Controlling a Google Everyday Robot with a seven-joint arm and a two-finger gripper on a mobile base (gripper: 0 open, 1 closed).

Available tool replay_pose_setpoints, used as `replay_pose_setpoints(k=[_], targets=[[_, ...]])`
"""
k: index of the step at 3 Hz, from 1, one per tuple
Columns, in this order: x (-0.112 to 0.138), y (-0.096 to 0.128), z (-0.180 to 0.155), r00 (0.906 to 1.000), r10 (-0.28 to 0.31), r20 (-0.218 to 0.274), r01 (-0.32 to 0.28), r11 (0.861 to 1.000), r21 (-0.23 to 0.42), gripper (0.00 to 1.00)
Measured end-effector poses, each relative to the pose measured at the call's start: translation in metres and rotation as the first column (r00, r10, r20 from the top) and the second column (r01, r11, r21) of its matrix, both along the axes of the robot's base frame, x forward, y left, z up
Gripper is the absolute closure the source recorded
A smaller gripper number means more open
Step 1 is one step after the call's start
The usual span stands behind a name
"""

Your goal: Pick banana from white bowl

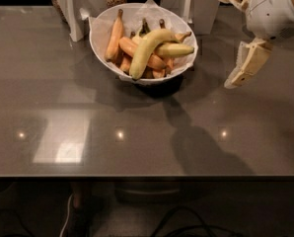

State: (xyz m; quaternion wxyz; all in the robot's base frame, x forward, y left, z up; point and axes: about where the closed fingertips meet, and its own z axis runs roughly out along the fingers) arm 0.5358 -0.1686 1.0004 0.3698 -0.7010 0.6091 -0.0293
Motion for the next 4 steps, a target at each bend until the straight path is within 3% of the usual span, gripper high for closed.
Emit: replay_pose_setpoints(k=[1,2,3,4], targets=[[0.007,0.005,0.0,0.998,0.052,0.036,-0.051,0.998,-0.03,0.0],[0.028,0.021,-0.002,0.9814,0.179,0.068,-0.173,0.981,-0.085,0.0],[0.052,0.036,-0.004,0.9539,0.291,0.074,-0.279,0.951,-0.134,0.0],[0.072,0.053,-0.007,0.9321,0.353,0.08,-0.34,0.93,-0.141,0.09]])
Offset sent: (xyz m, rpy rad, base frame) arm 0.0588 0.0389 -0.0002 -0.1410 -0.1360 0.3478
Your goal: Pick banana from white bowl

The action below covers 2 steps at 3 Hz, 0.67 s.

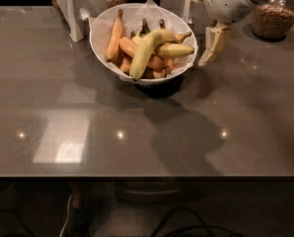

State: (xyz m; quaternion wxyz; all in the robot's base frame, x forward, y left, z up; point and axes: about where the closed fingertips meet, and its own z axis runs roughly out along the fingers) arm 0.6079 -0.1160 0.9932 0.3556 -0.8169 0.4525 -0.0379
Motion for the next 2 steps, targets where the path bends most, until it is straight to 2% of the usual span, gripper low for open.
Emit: replay_pose_setpoints(k=[1,2], targets=[[0.012,0.018,-0.002,0.999,0.045,0.002,-0.045,0.999,0.022,0.25],[0.02,0.031,-0.004,0.9973,0.074,-0.001,-0.074,0.996,0.042,0.25]])
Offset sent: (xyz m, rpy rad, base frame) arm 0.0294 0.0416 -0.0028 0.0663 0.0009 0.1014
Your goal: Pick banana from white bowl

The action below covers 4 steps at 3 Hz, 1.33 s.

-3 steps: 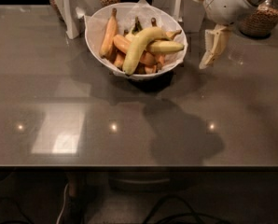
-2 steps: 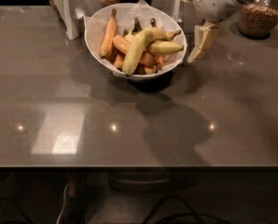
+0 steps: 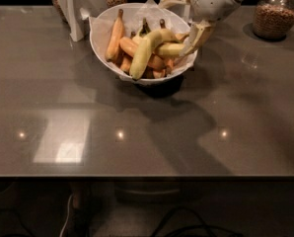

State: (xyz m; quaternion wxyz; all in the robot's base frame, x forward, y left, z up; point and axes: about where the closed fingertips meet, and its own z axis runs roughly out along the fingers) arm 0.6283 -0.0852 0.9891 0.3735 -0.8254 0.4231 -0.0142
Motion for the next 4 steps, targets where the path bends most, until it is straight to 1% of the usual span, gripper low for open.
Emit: replay_pose_setpoints(k=[1,2,4], targets=[[0.007,0.01,-0.003,0.9997,0.023,-0.006,-0.023,1.0,0.014,0.26],[0.012,0.019,-0.008,0.999,0.041,-0.019,-0.041,0.999,0.016,0.34],[0.027,0.031,-0.025,0.9967,0.059,-0.056,-0.059,0.998,0.002,0.35]])
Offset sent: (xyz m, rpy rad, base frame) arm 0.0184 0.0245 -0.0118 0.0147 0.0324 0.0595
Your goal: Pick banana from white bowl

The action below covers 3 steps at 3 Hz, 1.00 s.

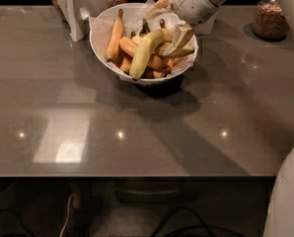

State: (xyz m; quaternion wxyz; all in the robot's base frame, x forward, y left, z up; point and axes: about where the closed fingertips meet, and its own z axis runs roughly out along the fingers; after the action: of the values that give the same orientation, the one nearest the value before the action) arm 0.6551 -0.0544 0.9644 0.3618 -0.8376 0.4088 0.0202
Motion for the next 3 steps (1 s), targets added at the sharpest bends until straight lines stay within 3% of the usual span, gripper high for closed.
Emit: replay_pose_setpoints(k=[3], targets=[[0.019,0.016,-0.021,0.9993,0.001,-0.038,-0.002,1.0,-0.006,0.41]])
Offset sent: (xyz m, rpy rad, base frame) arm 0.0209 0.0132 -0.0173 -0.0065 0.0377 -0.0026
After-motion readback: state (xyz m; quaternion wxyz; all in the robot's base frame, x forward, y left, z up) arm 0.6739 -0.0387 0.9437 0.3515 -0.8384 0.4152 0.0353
